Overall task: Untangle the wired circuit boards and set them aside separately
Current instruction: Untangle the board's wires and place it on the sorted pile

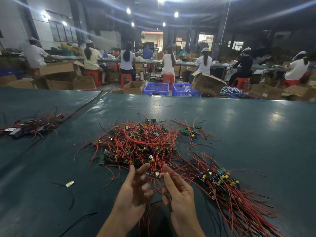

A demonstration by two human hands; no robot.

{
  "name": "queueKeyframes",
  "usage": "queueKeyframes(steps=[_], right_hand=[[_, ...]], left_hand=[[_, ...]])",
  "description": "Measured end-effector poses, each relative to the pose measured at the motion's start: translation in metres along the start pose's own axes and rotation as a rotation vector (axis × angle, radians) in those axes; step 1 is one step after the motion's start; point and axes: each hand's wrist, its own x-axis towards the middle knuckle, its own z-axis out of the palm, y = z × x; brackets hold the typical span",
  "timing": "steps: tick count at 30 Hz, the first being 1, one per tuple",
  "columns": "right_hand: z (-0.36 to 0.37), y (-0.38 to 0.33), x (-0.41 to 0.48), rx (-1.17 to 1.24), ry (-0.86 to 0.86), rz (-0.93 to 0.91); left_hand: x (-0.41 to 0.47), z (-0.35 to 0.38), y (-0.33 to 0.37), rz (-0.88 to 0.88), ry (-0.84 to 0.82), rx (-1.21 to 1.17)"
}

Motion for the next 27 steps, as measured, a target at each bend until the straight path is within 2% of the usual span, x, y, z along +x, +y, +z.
queueKeyframes(steps=[2,5,7,10,13,16,22,27], right_hand=[[0.001,0.000,-0.001,0.012,-0.020,-0.016],[0.001,-0.001,-0.003,-0.032,-0.059,-0.038],[0.001,-0.001,-0.003,-0.069,-0.065,-0.038],[0.001,-0.001,-0.003,-0.088,-0.024,-0.032],[0.000,-0.002,0.000,-0.064,0.021,0.004],[-0.001,0.000,0.004,-0.074,0.068,0.045],[0.000,0.000,0.002,-0.142,0.096,0.118],[-0.001,-0.005,0.005,-0.004,0.157,0.221]], left_hand=[[0.000,-0.001,0.000,-0.043,-0.050,-0.006],[-0.001,-0.001,-0.003,-0.051,-0.048,0.175],[-0.002,0.000,-0.006,0.058,-0.003,0.412],[-0.005,-0.001,-0.006,0.350,0.025,0.691],[-0.008,-0.002,-0.007,0.391,-0.067,0.877],[-0.007,-0.005,-0.011,0.356,-0.109,0.912],[-0.004,-0.011,-0.017,0.434,-0.074,1.070],[0.000,-0.015,-0.019,0.438,-0.081,1.121]])
